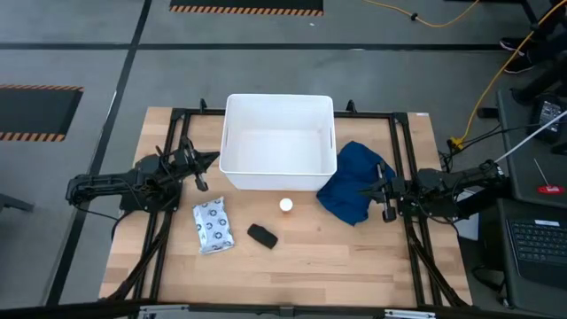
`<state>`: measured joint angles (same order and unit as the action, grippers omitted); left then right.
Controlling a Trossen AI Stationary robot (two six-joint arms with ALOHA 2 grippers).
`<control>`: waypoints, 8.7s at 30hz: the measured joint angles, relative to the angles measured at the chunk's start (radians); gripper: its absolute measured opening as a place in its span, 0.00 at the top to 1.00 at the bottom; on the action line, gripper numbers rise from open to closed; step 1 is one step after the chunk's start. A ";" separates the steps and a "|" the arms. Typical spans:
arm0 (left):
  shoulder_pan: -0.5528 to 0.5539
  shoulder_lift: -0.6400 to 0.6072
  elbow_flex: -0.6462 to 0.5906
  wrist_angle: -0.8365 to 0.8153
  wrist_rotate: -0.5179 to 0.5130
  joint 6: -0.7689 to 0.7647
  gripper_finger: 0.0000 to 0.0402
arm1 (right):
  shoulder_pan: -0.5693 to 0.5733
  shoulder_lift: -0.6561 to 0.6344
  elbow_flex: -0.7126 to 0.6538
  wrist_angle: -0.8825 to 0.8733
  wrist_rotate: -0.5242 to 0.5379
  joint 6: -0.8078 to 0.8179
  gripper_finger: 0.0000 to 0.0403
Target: Pick & place medical supplies in basket/bin
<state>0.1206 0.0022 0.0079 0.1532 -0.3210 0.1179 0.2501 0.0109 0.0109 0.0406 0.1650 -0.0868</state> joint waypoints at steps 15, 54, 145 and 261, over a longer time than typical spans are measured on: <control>0.000 0.000 0.000 0.000 0.000 0.000 0.99 | 0.000 0.000 0.000 0.000 0.000 0.000 0.94; 0.000 0.000 0.000 0.000 0.000 0.000 0.99 | 0.000 0.000 0.000 0.000 0.000 0.000 0.94; -0.212 0.386 0.130 0.236 0.217 -0.053 1.00 | -0.004 0.371 0.365 -0.214 0.234 0.210 0.99; -0.767 0.954 0.489 0.000 -0.370 -0.158 0.99 | 0.577 1.163 0.631 -1.094 0.462 2.361 0.26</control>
<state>-0.6464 0.9565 0.4965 0.1532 -0.6910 -0.0401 0.8269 1.1735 0.6416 -1.0534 0.6274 2.2742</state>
